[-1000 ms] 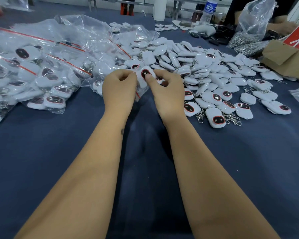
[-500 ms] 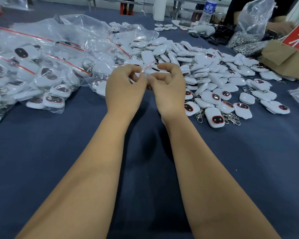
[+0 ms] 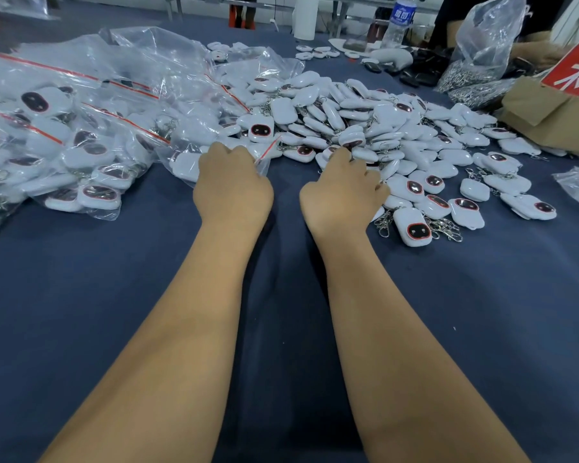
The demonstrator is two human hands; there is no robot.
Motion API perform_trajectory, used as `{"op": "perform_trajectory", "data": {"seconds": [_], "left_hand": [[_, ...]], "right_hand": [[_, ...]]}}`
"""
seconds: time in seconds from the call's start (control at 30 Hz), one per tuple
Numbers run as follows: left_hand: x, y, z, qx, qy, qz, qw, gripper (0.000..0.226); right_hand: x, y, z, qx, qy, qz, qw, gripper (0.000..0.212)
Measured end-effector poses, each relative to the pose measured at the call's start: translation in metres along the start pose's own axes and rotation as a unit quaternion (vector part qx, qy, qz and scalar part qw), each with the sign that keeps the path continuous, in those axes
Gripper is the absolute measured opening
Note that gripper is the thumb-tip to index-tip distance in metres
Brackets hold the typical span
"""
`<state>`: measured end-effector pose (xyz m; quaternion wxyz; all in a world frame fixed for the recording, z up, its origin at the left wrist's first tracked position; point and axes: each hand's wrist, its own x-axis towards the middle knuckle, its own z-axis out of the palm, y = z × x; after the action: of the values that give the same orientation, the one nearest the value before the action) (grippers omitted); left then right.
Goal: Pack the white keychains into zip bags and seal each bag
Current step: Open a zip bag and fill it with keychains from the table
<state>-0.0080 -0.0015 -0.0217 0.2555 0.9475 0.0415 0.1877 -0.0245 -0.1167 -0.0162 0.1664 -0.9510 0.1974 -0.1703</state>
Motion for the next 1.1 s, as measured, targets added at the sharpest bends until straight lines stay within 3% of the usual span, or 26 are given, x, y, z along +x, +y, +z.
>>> {"op": "perform_trajectory", "data": {"seconds": [0.07,0.17,0.37,0.47,0.6,0.67,0.77,0.87,0.97,1.1], "left_hand": [[-0.001,-0.001,-0.002,-0.001,0.014,-0.002,1.000,0.026],[-0.002,-0.003,-0.003,-0.008,0.042,0.012,0.999,0.018],[0.001,-0.001,-0.001,-0.194,0.061,0.021,0.979,0.011],[-0.001,0.001,0.001,-0.248,0.006,0.028,0.968,0.024],[0.001,-0.003,0.005,-0.247,-0.003,0.035,0.968,0.027],[0.001,-0.002,0.005,-0.247,-0.002,0.039,0.968,0.025],[-0.002,0.000,0.003,-0.234,0.003,0.040,0.971,0.024],[-0.001,0.001,-0.001,-0.244,0.012,0.026,0.969,0.021],[-0.001,0.003,-0.001,-0.325,-0.046,-0.004,0.944,0.030],[0.001,0.005,-0.002,-0.441,-0.120,-0.065,0.887,0.030]], "right_hand": [[0.000,0.000,0.000,-0.015,0.004,-0.059,0.998,0.048],[-0.003,-0.006,0.000,0.102,-0.034,-0.114,0.988,0.044],[-0.006,-0.011,-0.001,0.294,-0.064,-0.069,0.951,0.022],[-0.004,-0.010,0.003,0.268,-0.101,-0.094,0.953,0.016],[0.002,-0.005,0.009,0.168,-0.092,-0.113,0.975,0.047],[0.003,-0.003,0.009,0.204,-0.074,-0.096,0.971,0.052],[0.002,-0.004,0.009,0.272,-0.042,-0.070,0.959,0.042],[0.001,-0.006,0.008,0.372,-0.004,-0.042,0.927,0.028],[0.004,-0.009,0.005,0.465,-0.011,0.013,0.885,0.018],[0.007,-0.015,0.006,0.614,-0.098,0.068,0.780,0.010]]}}
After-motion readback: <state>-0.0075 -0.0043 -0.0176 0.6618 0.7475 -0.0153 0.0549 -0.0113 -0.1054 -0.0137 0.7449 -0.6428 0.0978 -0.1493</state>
